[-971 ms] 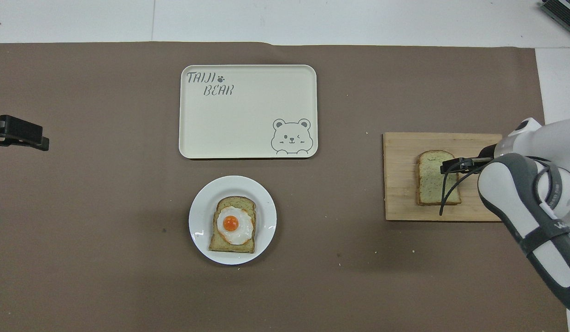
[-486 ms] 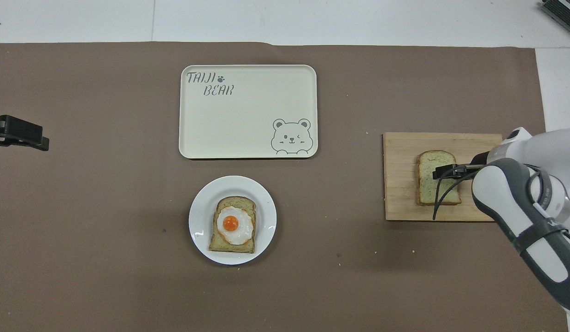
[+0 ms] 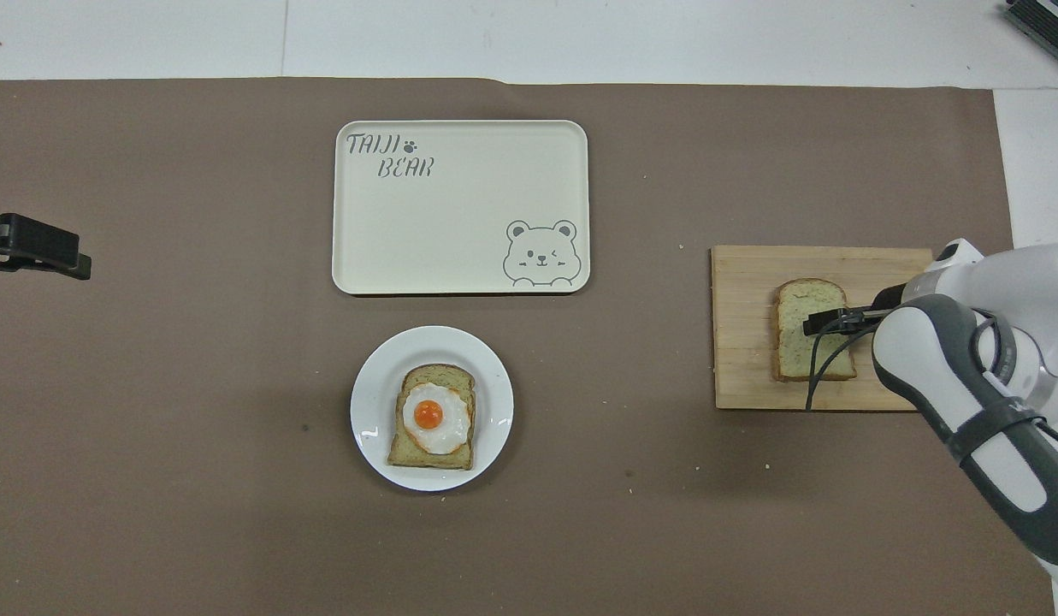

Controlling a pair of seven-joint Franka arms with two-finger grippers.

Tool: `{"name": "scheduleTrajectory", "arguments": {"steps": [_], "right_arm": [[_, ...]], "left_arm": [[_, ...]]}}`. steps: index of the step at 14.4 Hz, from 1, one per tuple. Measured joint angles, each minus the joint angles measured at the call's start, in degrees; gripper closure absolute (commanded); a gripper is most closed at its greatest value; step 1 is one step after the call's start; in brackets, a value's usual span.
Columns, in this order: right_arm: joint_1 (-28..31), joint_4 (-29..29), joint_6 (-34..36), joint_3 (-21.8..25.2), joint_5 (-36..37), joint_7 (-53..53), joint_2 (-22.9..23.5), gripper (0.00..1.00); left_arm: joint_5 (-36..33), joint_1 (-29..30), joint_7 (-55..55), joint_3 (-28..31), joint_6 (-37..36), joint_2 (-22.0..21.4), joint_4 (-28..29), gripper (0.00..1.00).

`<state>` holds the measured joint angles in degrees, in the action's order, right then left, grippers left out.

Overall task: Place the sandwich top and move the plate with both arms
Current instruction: 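Close the right gripper on the edge of the bread slice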

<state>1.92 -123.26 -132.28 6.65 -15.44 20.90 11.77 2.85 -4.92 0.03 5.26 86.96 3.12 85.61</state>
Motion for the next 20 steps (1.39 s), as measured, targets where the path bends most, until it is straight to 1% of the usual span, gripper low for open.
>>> {"name": "scheduleTrajectory", "arguments": {"steps": [1,20], "right_arm": [[-0.02,0.03,0.0,-0.1,-0.17,0.0,-0.05,1.0],[0.29,0.56,0.44,0.27,-0.39,-0.05,-0.63,1.0]], "left_arm": [[0.0,0.0,0.0,0.0,0.0,0.0,0.0,0.0],[0.0,0.0,0.0,0.0,0.0,0.0,0.0,0.0]]}}
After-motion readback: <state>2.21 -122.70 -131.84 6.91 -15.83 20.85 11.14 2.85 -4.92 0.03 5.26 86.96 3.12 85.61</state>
